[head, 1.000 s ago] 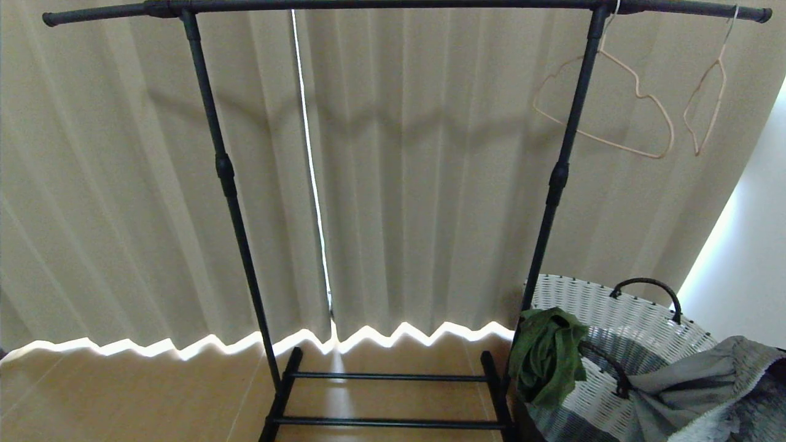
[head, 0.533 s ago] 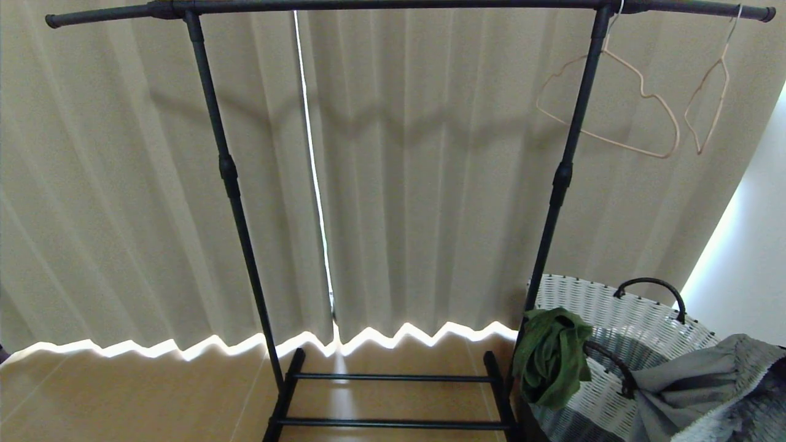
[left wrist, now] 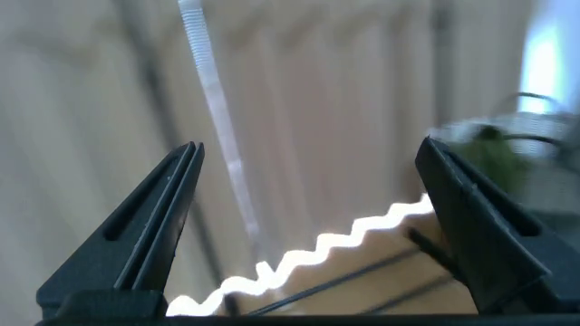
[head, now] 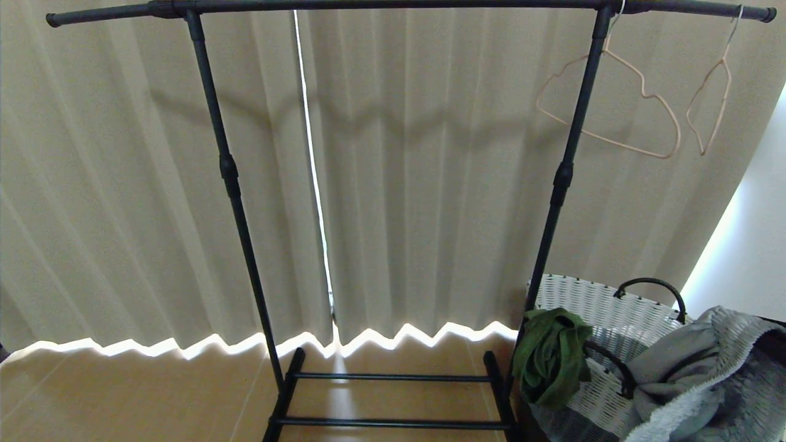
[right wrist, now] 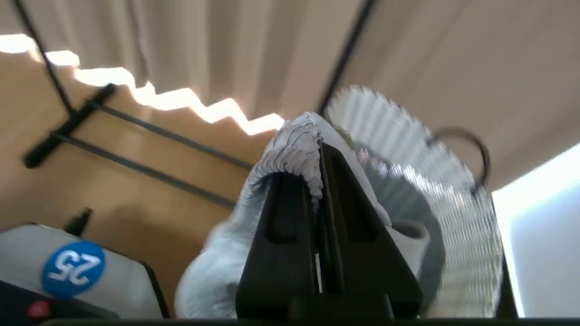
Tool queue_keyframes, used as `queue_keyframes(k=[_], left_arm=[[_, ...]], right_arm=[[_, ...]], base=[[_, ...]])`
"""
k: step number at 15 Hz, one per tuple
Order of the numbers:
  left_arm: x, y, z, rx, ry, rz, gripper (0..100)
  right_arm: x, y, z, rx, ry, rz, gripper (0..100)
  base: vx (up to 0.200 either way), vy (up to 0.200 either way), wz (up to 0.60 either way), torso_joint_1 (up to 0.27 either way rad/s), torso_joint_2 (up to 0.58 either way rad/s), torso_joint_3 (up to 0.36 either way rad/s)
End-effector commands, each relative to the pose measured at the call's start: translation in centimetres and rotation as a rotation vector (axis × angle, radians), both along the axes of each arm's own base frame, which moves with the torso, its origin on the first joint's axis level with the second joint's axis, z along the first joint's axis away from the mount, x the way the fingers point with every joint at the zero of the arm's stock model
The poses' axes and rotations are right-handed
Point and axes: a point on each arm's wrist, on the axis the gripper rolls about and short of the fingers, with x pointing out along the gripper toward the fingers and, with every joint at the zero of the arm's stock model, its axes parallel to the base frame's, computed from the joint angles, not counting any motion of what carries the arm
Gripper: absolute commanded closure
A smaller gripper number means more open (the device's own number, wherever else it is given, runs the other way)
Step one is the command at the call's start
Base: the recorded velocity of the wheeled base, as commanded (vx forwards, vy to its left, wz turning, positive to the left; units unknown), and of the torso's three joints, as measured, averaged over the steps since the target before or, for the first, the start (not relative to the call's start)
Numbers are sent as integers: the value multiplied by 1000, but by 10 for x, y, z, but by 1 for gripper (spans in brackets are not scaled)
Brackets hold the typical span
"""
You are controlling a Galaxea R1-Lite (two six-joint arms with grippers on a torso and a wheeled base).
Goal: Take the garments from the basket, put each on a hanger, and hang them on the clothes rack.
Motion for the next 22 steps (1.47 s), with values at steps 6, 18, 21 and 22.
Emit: queue_keyframes(k=[6, 18, 21, 22], left_arm=[[116, -27, 96, 77, 376, -472, 0], [196, -259, 15, 70, 577, -519, 0], [180, -284, 8, 73, 603, -589, 0], [182, -290, 8, 63, 605, -593, 0]], right_arm=[[33, 33, 44, 19, -48, 199, 100], [61, 66, 75, 172, -160, 326, 100], [56, 65, 84, 196, -192, 341, 100], [51, 65, 86, 209, -199, 354, 100]], base=[[0, 0, 0, 0, 0, 0], [0, 0, 0, 0, 0, 0], [0, 0, 0, 0, 0, 0], [0, 0, 0, 0, 0, 0]])
